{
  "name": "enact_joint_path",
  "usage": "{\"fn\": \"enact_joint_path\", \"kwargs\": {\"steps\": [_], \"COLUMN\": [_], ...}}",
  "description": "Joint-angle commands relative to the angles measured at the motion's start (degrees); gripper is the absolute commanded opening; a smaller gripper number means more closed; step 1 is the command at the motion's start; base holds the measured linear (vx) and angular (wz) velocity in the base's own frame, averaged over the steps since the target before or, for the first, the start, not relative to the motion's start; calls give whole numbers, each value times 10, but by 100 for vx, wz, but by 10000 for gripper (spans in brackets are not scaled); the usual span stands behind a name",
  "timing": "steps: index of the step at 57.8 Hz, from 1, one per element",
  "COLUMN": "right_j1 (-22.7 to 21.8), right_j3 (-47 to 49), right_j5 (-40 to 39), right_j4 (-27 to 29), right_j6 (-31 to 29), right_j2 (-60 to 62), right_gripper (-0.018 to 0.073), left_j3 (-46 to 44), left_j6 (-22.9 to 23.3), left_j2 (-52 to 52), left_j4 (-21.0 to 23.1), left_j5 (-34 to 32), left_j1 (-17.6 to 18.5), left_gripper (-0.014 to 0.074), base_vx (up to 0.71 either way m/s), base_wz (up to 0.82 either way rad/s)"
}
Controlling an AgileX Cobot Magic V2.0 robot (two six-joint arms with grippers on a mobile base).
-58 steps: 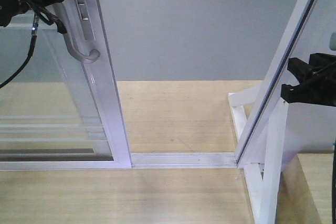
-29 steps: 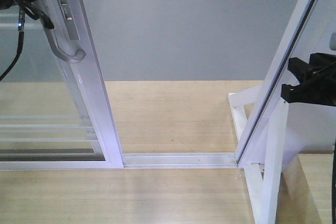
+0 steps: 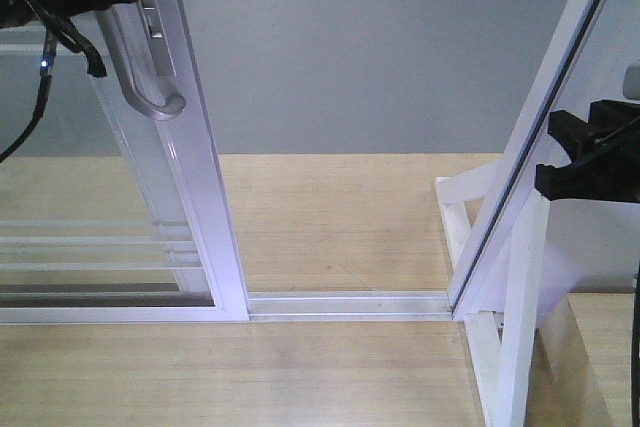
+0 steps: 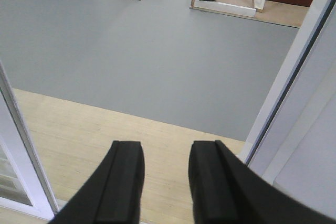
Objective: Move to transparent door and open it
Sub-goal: 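Open the left gripper and withdraw it from the handle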
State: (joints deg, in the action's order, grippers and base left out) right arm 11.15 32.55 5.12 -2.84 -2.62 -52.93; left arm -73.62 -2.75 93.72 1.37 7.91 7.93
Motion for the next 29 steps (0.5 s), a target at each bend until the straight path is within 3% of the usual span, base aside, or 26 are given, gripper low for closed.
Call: {"fn": "enact_joint_path", "kwargs": {"steps": [1, 12, 29], "right_j1": [-4, -4, -4], "right_j3": [16, 16, 16], "right_j5": [-42, -42, -41], "right_j4": [-7, -7, -3], "right_j6": [-6, -6, -6], "right_j2": [6, 6, 6], "right_gripper": [302, 302, 302], "left_j3": [27, 115, 214], "left_j6": [-3, 3, 1], "left_j2": [-33, -56, -197], "left_j4": [6, 8, 9], "left_j5": [-61, -141, -161], "left_j1": [7, 7, 7], "left_gripper": [433, 344, 332], "base_vx": [0, 0, 0], "base_wz": [0, 0, 0]}}
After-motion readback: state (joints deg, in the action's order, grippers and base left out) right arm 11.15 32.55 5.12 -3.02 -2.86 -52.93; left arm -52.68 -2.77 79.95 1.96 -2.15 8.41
